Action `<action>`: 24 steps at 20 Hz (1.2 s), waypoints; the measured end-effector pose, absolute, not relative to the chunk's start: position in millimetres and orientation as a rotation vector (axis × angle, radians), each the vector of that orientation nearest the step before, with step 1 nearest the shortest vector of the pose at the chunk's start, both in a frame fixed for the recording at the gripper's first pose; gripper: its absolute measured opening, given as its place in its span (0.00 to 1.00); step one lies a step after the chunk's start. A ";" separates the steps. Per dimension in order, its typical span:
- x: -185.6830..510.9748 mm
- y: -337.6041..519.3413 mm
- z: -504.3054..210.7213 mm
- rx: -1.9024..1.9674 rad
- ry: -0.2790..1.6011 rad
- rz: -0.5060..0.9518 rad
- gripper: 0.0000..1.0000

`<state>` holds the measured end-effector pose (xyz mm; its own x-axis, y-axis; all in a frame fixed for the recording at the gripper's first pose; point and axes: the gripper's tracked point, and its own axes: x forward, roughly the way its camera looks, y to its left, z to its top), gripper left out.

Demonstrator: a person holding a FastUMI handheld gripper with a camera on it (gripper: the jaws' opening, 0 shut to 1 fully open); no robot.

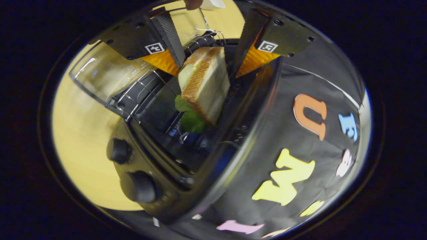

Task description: Open the toaster oven, put the food inside, and close the toaster oven door.

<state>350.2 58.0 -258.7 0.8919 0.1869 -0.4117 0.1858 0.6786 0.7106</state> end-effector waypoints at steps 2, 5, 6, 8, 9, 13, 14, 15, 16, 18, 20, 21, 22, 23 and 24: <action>338.0 64.9 -256.0 0.718 0.542 0.019 0.93; 305.3 70.5 -253.7 0.583 0.601 0.030 0.96; 295.6 71.3 -252.0 0.545 0.614 0.043 0.97; 268.2 73.6 -245.4 0.464 0.624 0.064 0.97; 252.8 72.7 -236.9 0.415 0.618 0.078 0.97; 193.5 62.7 -202.6 0.223 0.560 0.094 0.97; 178.0 62.7 -198.7 0.196 0.562 0.104 0.97; 164.4 63.2 -195.1 0.172 0.561 0.120 0.97; 150.0 60.1 -193.1 0.145 0.555 0.117 0.98; 130.7 50.2 -198.0 0.098 0.546 0.102 0.98; 115.7 42.0 -217.2 0.064 0.569 0.091 0.99; 112.1 38.8 -230.4 0.052 0.586 0.089 0.99; 110.6 37.1 -242.5 0.045 0.600 0.091 0.99; 111.3 35.7 -255.1 0.035 0.611 0.089 0.99; 114.8 33.4 -266.9 0.026 0.623 0.080 0.99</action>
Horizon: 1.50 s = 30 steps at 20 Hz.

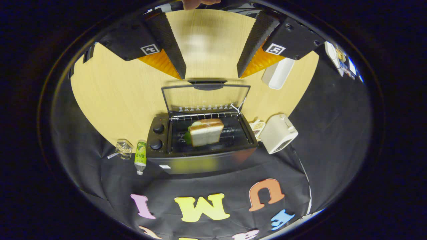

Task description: Open the toaster oven, put the food inside, and close the toaster oven door.

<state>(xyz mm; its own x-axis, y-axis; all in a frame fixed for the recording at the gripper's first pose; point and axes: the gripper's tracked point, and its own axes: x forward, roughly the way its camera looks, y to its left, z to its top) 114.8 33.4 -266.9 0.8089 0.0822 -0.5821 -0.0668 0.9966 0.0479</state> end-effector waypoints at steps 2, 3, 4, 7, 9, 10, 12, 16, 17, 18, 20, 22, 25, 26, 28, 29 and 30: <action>124.5 33.8 -291.5 0.014 0.647 0.072 0.99; 129.8 33.3 -302.5 0.010 0.656 0.066 0.99; 136.7 32.4 -313.3 0.006 0.667 0.058 0.99; 155.0 32.2 -335.8 0.002 0.683 0.044 1.00; 164.7 31.1 -348.4 0.007 0.703 0.031 1.00; 169.4 30.2 -353.8 0.014 0.713 0.023 1.00; 177.6 27.5 -361.3 0.010 0.728 0.009 1.00; 188.0 26.0 -372.1 0.023 0.745 -0.021 1.00; 192.2 25.7 -372.0 0.017 0.735 -0.024 1.00; 194.6 25.6 -372.9 0.010 0.731 -0.029 1.00; 195.0 25.4 -372.9 -0.005 0.726 -0.037 1.00; 193.9 26.3 -368.9 0.005 0.723 -0.033 1.00; 188.2 28.9 -345.4 0.012 0.687 -0.011 1.00; 188.5 30.3 -331.0 0.025 0.666 0.000 1.00; 200.3 28.0 -296.8 0.025 0.602 0.012 1.00; 207.0 27.2 -282.2 0.010 0.571 0.017 1.00; 212.2 28.3 -268.6 0.006 0.564 0.030 1.00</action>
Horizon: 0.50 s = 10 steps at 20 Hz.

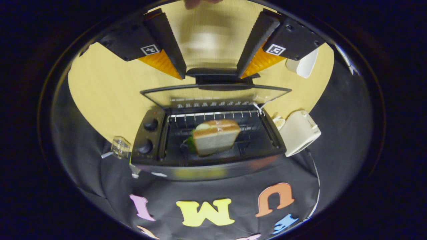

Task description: Open the toaster oven, put the food inside, and close the toaster oven door.

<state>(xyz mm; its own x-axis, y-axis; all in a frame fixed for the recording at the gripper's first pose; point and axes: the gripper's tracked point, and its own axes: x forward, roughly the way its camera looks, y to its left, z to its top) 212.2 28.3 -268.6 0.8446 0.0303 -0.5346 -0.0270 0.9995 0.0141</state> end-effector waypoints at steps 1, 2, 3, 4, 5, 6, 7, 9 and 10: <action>217.4 31.3 -258.6 0.017 0.541 0.043 1.00; 224.3 31.8 -248.0 0.012 0.525 0.053 1.00; 230.0 32.4 -234.7 0.002 0.503 0.054 1.00; 234.4 32.7 -224.7 -0.001 0.488 0.057 1.00; 241.6 35.8 -216.6 0.002 0.476 0.061 1.00; 250.0 36.7 -209.4 0.004 0.467 0.060 1.00; 257.4 38.8 -200.5 0.003 0.458 0.060 1.00; 267.4 39.9 -185.2 -0.008 0.429 0.064 1.00; 272.9 43.1 -175.2 -0.016 0.414 0.071 1.00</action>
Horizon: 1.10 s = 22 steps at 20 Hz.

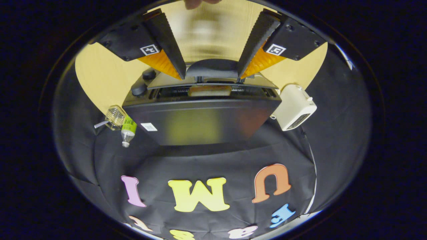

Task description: Open the toaster oven, put the food inside, and close the toaster oven door.

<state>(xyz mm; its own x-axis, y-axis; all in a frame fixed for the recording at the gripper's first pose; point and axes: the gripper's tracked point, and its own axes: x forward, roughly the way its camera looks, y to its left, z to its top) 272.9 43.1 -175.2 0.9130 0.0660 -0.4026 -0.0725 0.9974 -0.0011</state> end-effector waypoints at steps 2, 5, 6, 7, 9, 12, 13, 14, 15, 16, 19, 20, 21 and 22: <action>276.9 50.1 -158.1 -0.019 0.390 0.088 1.00; 267.7 54.4 -126.9 -0.021 0.345 0.094 1.00; 263.1 52.5 -115.2 -0.022 0.330 0.089 1.00; 256.9 48.5 -103.4 -0.022 0.313 0.078 1.00; 238.6 45.9 -74.2 -0.023 0.260 0.073 1.00; 200.5 45.2 -21.1 -0.035 0.174 0.081 1.00; 187.2 45.9 -2.3 -0.028 0.137 0.082 1.00; 173.9 45.8 13.9 -0.024 0.106 0.081 1.00; 161.1 43.8 27.7 -0.026 0.081 0.075 1.00; 149.6 44.7 39.7 -0.020 0.055 0.074 1.00; 115.9 50.7 58.3 -0.004 0.031 0.090 1.00; 103.9 53.0 62.4 -0.003 0.026 0.095 1.00; 94.3 53.3 67.8 -0.010 0.009 0.094 1.00; 85.4 53.4 70.6 -0.017 -0.004 0.096 1.00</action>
<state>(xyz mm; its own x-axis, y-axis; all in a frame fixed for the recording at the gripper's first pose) 85.4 53.4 70.6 0.9954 0.0959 0.0035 -0.0958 0.9952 -0.0175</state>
